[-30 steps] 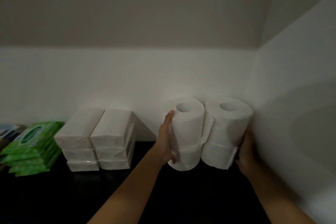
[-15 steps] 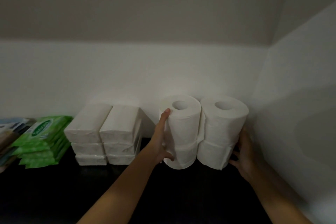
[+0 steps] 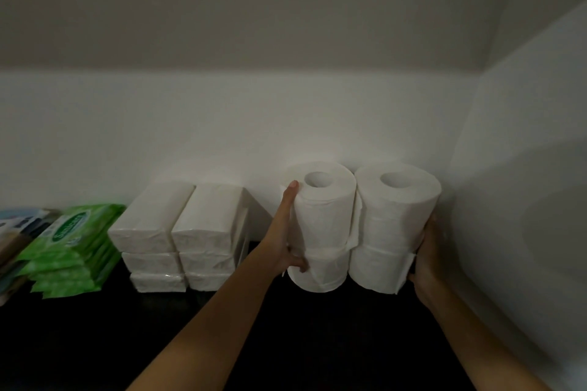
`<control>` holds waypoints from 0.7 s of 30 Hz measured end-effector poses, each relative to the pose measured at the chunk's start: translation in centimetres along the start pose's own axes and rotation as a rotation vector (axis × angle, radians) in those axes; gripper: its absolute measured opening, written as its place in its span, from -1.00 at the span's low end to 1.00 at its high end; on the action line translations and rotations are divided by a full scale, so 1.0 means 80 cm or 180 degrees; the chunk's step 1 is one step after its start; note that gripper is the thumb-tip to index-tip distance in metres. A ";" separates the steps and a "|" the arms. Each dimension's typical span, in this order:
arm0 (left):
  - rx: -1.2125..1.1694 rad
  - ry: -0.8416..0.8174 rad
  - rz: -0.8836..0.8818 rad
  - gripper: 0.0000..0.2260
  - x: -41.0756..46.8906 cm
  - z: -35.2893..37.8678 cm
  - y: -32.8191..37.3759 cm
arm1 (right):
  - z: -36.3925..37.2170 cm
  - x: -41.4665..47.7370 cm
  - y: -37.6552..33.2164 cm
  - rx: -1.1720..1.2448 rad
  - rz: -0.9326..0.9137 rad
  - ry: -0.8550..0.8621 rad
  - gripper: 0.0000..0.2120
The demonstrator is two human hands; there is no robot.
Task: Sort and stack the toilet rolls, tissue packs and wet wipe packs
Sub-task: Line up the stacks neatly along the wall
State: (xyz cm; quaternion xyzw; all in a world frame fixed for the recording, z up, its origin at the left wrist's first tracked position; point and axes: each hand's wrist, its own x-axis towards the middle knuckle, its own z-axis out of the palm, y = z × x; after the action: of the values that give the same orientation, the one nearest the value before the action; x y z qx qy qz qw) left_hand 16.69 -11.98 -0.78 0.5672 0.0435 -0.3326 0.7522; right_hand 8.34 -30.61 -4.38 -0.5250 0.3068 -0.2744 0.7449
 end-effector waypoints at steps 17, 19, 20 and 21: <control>0.0390 0.0228 0.1082 -0.51 -0.020 -0.022 -0.031 | -0.018 -0.005 -0.008 -0.0035 0.0025 -0.0044 -0.53; 0.0297 0.0219 0.1008 -0.48 -0.021 -0.021 -0.031 | -0.016 -0.006 -0.011 -0.0051 0.0065 -0.0068 -0.53; 0.0294 0.0216 0.1029 -0.49 -0.021 -0.019 -0.032 | -0.014 -0.007 -0.013 -0.0038 0.0091 -0.0083 -0.53; 0.0320 0.0213 0.1071 -0.49 -0.021 -0.018 -0.034 | -0.013 -0.008 -0.015 -0.0010 0.0117 -0.0107 -0.53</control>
State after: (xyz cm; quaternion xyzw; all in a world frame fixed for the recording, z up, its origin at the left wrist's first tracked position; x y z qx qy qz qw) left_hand 14.35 -10.32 -2.79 0.6142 -0.0438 -0.1847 0.7660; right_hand 7.01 -31.15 -3.43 -0.5251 0.3043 -0.2513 0.7540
